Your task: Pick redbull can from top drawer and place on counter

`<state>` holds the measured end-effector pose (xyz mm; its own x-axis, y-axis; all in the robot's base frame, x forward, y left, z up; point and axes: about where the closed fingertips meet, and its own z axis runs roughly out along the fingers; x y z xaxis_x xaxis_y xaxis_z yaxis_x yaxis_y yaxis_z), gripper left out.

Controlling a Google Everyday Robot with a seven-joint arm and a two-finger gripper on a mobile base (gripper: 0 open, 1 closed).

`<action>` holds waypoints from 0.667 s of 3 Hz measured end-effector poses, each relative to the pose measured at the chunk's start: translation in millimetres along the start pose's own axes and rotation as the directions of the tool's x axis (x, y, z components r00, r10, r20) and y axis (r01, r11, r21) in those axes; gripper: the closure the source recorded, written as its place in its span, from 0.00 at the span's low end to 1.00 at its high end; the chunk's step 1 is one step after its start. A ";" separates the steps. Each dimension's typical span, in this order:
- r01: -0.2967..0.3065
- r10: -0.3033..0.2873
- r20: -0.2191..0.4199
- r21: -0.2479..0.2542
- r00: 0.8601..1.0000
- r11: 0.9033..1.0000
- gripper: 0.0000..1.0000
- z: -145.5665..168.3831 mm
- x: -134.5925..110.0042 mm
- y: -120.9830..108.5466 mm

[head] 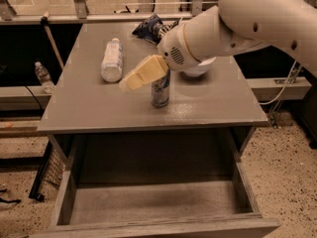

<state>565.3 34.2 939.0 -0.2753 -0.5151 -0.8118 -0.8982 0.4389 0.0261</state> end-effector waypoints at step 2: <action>0.005 -0.006 0.031 0.018 1.000 1.000 0.00 -50.1 6.3 -27.6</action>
Offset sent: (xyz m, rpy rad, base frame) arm 0.0129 -0.0996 0.0385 0.0234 -0.0452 -0.0438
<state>571.3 -18.0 962.4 -0.2594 -0.4946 -0.8295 -0.8934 0.4491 0.0116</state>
